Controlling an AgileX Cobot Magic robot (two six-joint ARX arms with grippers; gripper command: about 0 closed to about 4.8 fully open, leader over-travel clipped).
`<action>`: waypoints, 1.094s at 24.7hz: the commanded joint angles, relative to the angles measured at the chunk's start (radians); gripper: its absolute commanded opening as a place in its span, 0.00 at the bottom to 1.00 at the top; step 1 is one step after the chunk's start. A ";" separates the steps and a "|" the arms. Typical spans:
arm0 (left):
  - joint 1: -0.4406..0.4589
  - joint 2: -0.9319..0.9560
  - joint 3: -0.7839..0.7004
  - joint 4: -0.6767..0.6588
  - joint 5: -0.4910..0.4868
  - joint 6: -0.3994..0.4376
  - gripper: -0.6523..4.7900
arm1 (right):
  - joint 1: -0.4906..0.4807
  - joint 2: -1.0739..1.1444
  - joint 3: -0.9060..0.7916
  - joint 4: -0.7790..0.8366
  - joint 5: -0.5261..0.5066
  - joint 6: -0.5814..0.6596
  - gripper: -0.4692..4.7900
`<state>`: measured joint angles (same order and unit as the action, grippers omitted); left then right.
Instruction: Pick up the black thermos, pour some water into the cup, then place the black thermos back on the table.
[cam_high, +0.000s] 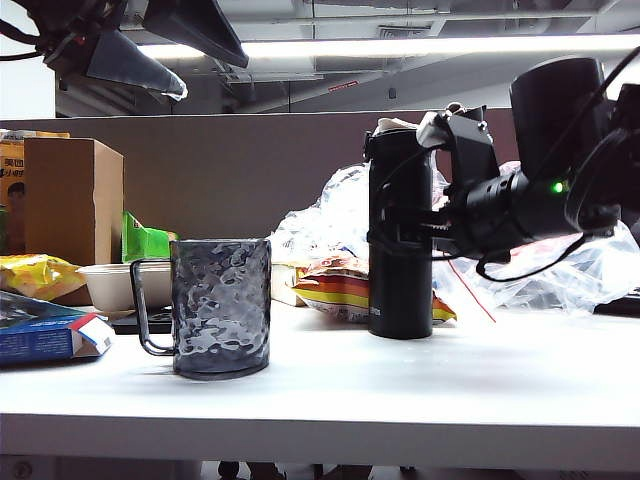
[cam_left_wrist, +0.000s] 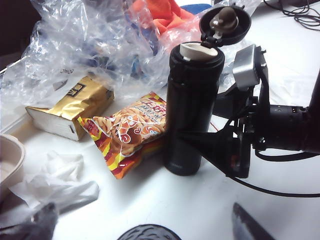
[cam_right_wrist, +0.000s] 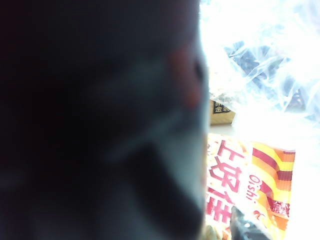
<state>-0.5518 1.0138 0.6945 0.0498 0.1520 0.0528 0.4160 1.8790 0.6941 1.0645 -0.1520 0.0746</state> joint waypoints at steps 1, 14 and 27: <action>-0.001 0.000 0.003 -0.009 -0.003 0.003 1.00 | 0.001 0.023 0.009 0.084 0.004 0.005 1.00; -0.001 0.000 0.003 -0.035 -0.003 0.003 1.00 | 0.001 0.023 0.009 0.089 -0.011 0.053 0.50; -0.001 -0.001 0.003 -0.179 -0.017 0.003 1.00 | 0.005 -0.328 0.010 -0.334 -0.157 -0.497 0.45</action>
<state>-0.5518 1.0138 0.6949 -0.0887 0.1310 0.0528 0.4175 1.5818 0.6926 0.7113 -0.3084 -0.3367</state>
